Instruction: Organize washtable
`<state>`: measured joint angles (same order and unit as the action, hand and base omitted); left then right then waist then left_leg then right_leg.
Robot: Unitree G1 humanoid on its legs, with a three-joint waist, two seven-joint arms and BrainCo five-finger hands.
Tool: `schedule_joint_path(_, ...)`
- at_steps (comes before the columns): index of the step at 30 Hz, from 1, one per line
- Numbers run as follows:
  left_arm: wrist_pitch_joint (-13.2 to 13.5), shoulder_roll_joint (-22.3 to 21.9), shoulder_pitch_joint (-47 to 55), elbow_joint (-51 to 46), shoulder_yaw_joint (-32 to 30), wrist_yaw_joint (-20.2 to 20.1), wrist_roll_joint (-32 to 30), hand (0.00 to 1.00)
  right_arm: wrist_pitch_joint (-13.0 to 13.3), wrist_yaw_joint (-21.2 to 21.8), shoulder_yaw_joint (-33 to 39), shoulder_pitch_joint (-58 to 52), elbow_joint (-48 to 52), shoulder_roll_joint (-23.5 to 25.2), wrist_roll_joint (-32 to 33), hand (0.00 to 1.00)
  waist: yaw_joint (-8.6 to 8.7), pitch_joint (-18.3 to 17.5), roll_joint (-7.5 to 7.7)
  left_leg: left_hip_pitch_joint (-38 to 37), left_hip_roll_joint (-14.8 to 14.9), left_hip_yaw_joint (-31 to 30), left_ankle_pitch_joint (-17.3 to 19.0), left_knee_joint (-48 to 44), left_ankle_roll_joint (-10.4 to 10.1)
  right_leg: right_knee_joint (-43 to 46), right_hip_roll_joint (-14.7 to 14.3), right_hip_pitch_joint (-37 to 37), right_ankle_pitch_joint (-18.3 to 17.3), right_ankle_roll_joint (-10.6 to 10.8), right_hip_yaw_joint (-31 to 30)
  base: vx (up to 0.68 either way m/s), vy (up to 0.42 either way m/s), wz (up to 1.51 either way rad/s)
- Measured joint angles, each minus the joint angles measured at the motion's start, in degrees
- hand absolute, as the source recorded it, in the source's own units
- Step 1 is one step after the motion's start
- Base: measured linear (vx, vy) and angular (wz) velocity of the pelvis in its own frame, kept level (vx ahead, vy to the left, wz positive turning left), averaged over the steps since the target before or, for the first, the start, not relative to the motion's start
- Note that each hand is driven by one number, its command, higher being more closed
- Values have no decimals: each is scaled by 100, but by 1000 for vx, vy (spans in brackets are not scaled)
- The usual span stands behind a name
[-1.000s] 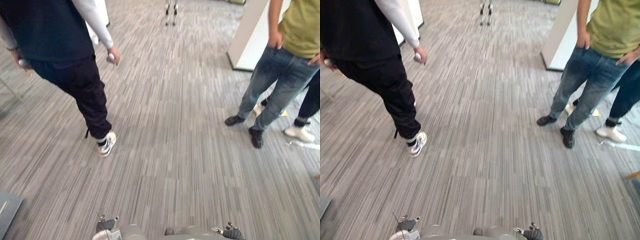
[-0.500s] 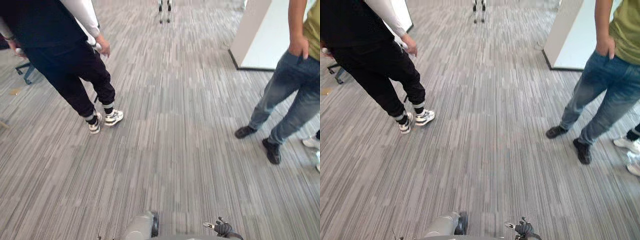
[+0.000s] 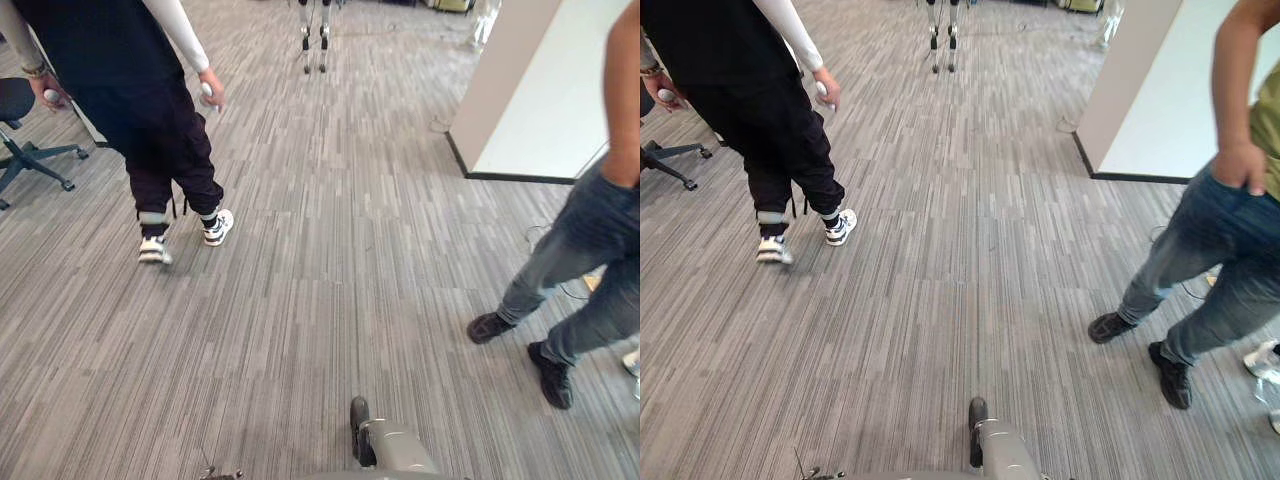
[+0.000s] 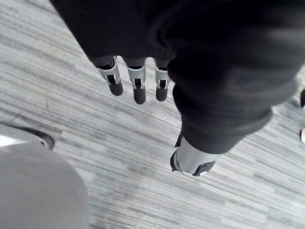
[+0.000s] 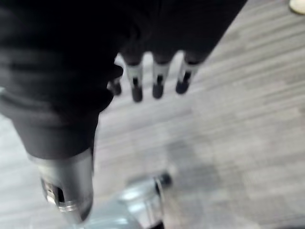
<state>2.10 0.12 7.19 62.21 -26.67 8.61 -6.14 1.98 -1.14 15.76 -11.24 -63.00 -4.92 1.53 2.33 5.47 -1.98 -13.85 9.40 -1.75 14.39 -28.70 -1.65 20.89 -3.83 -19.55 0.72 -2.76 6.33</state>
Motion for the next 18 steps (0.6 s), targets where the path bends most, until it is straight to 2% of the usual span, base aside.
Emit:
schedule_joint_path(1,16,-31,-13,-40,-117,2,4,0,-4,4,-28,-25,69,-2,-1,0,1,8,-12,307,37,-25,-440,-647,80,-28,-39,147,-133,-53,31,908,-303,1)
schedule_joint_path(2,38,-95,-7,-124,-325,3,3,0,1,0,-71,-89,195,-2,0,0,-21,33,-22,954,172,-105,-1513,-1997,51,-187,-148,550,-325,-175,24,888,-271,-4)
schedule_joint_path(3,38,-95,8,-197,-395,8,38,0,-5,-12,-147,-112,204,-28,2,0,-86,75,-26,1437,492,117,-1400,-3150,122,-408,-319,1027,-413,-292,-19,733,-210,-12)
schedule_joint_path(4,42,-76,19,-218,-416,12,58,0,-6,-20,-198,-108,196,-20,8,0,-151,115,18,1619,641,286,-1319,-3551,222,-517,-367,1304,-442,-336,-59,671,-215,-29)
schedule_joint_path(5,46,-11,61,-270,-410,11,105,0,1,-33,-300,-95,192,17,14,0,-284,143,123,1994,762,479,-1011,-3994,253,-720,-400,1771,-486,-403,-179,499,-172,-33)
schedule_joint_path(6,46,49,84,-309,-322,14,106,0,7,-45,-396,-30,139,23,16,0,-331,192,191,2252,728,540,-790,-4037,241,-883,-374,2100,-517,-449,-272,710,-220,-33)
schedule_joint_path(8,55,121,108,-326,-110,18,105,0,6,-91,-499,182,126,27,23,0,-349,275,322,2754,542,578,-392,-3663,91,-1158,-274,2650,-629,-404,-414,447,-79,-26)
schedule_joint_path(9,66,123,158,-343,26,24,107,0,34,-131,-493,338,145,52,23,0,-372,337,319,3051,402,704,-198,-3151,28,-1295,-174,2865,-834,-335,-557,426,8,-34)
schedule_joint_path(10,69,112,174,-359,170,39,111,0,80,-147,-459,476,154,43,21,0,-382,359,341,3340,194,750,-167,-2334,9,-1369,-101,3049,-1057,-231,-624,414,48,-29)
schedule_joint_path(11,68,113,180,-361,268,43,114,0,97,-138,-462,509,152,8,24,0,-372,363,283,3412,96,712,-177,-1708,-6,-1366,-61,3077,-1152,-213,-630,486,164,-17)
schedule_joint_path(12,92,118,185,-367,439,34,142,0,136,-146,-448,517,148,-21,28,0,-394,334,220,3437,-187,631,-282,-277,-123,-1278,56,3110,-1415,-115,-667,504,231,-15)
schedule_joint_path(13,107,111,218,-366,558,27,156,0,161,-147,-435,514,149,-71,31,0,-456,317,142,3408,-385,516,-666,797,-200,-1154,161,3150,-1701,-62,-749,420,205,-31)
schedule_joint_path(14,107,111,260,-364,606,25,158,0,155,-147,-441,502,139,-75,31,0,-509,308,155,3398,-459,501,-988,884,-170,-1061,232,3165,-1835,-18,-853,518,262,-41)
schedule_joint_path(15,116,120,397,-361,624,25,172,0,147,-155,-441,441,138,-44,30,0,-586,166,251,3423,-690,543,-1355,809,25,-941,442,3150,-2080,23,-962,463,214,-35)
schedule_joint_path(16,113,154,431,-357,636,21,177,0,147,-162,-417,379,129,8,28,0,-568,88,283,3465,-774,569,-1300,647,120,-816,534,3124,-2138,35,-985,723,298,-21)
schedule_joint_path(17,107,190,419,-328,646,19,199,0,144,-149,-303,353,126,41,27,0,-538,50,363,3534,-882,670,-1032,361,329,-320,655,2956,-2178,11,-1063,633,227,-4)
schedule_joint_path(18,105,233,412,-292,647,20,204,0,144,-140,-192,350,123,104,23,0,-508,34,421,3465,-982,707,-872,276,405,312,718,2736,-2158,72,-1143,616,225,0)
